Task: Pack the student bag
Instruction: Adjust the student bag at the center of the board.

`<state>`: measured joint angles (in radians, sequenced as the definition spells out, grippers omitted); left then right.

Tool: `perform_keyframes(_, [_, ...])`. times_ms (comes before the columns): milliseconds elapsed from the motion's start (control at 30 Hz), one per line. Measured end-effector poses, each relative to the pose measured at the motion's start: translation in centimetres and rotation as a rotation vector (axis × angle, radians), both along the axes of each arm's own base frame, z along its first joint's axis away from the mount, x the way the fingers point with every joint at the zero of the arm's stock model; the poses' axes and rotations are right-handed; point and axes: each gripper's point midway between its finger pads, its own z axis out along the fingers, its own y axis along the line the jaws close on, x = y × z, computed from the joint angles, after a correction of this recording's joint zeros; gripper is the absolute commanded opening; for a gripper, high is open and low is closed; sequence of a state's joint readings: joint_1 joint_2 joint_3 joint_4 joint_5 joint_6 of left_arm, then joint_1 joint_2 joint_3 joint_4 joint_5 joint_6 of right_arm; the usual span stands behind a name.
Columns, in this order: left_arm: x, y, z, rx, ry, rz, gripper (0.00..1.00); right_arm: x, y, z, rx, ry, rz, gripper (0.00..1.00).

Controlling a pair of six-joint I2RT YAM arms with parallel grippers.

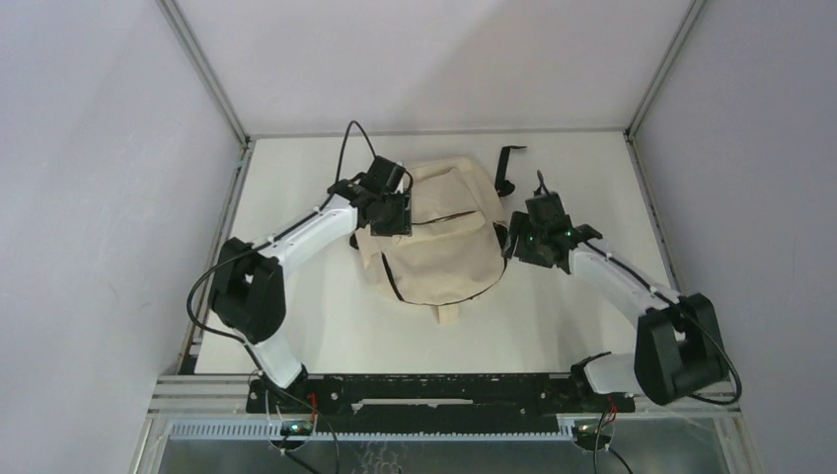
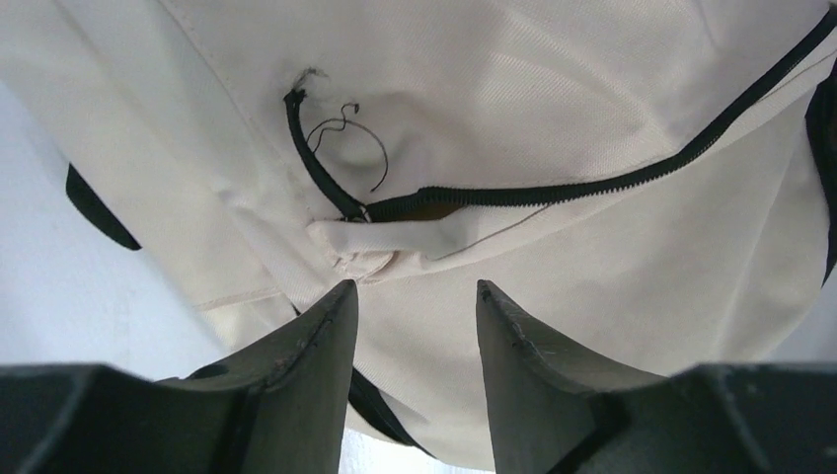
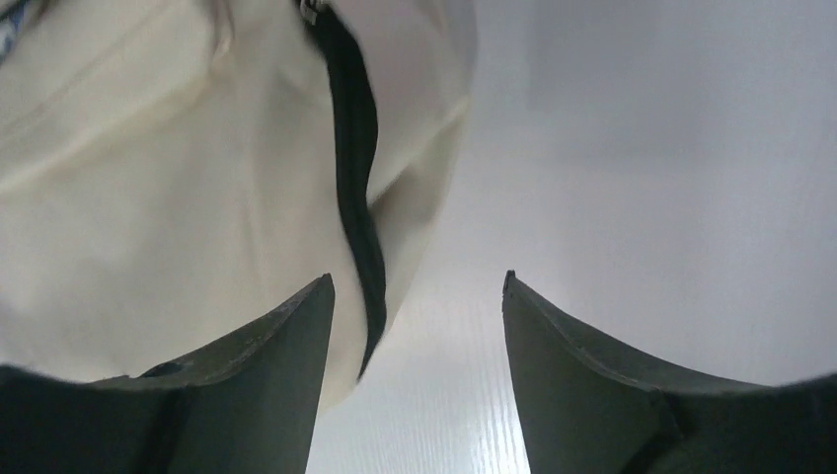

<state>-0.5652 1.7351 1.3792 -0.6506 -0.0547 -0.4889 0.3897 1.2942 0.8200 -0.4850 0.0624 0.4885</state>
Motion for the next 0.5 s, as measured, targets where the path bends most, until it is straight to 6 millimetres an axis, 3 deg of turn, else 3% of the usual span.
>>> perform_keyframes(100, [-0.6,0.4,0.2,-0.002,-0.005,0.003,0.53,2.4,-0.4,-0.4,0.015,0.022,-0.029,0.7])
perform_keyframes(233, [-2.1,1.2,0.1,-0.009,0.004,0.004,0.54,5.5,0.4,-1.2,0.046,0.023,-0.032,0.59])
perform_keyframes(333, [-3.5,1.6,-0.4,-0.011,0.019,-0.003,0.56,6.9,0.4,-2.1,0.069,0.026,-0.046,0.4])
perform_keyframes(500, [-5.9,1.5,-2.4,-0.006,0.072,-0.022,0.62,8.1,-0.6,-4.1,0.104,0.062,-0.097,0.0])
